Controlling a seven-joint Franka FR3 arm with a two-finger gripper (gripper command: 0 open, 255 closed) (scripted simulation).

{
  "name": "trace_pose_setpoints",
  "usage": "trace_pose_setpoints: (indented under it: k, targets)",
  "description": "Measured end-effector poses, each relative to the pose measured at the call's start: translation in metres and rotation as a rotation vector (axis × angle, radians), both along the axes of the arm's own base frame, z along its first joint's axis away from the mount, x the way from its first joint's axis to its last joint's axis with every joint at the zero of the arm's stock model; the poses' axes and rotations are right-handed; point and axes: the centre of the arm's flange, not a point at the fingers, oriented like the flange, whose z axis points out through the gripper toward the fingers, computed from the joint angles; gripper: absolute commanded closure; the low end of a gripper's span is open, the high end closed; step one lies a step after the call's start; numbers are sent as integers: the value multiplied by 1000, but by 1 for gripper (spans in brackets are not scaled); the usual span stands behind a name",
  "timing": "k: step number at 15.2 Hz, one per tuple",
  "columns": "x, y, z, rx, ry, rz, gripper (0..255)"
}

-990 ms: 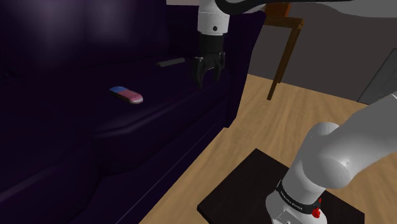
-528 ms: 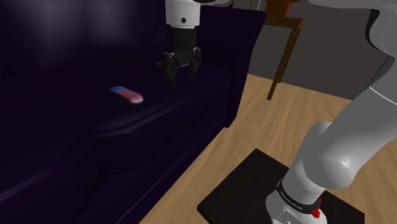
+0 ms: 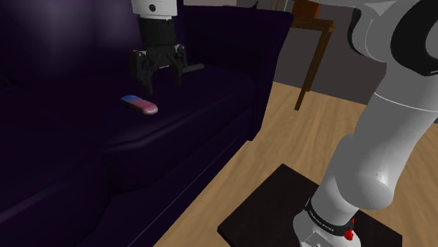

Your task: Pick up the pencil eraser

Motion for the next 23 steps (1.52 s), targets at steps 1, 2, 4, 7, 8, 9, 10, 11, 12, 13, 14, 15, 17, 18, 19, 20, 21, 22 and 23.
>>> trace_pose_setpoints:
  k: [1, 2, 4, 7, 8, 9, 10, 11, 12, 13, 14, 15, 17, 18, 19, 20, 21, 22, 23]
  targets:
    - [3, 13, -1, 1, 0, 7, 0]
    - [8, 26, 1, 3, 0, 15, 0]
    - [14, 50, 6, 5, 0, 30, 0]
    - [19, 61, -1, 6, 0, 35, 0]
    - [19, 61, -5, 6, 0, 35, 0]
    - [20, 61, -10, 6, 0, 35, 0]
    - [21, 61, -15, 6, 0, 35, 0]
    - [21, 62, -21, 6, 0, 35, 0]
    - [21, 61, -29, 6, 0, 35, 0]
    - [21, 62, -32, 6, 0, 35, 0]
    - [21, 62, -33, 6, 0, 36, 255]
    - [21, 63, -34, 6, 0, 36, 255]
    - [20, 64, -32, 11, -4, 38, 255]
    - [20, 64, -32, 11, -5, 38, 255]
    - [20, 64, -32, 11, -5, 38, 255]
    - [20, 64, -32, 11, -5, 37, 255]
    - [20, 64, -32, 11, -6, 37, 255]
    - [20, 64, -32, 11, -6, 37, 255]
    - [19, 64, -32, 11, -6, 37, 255]
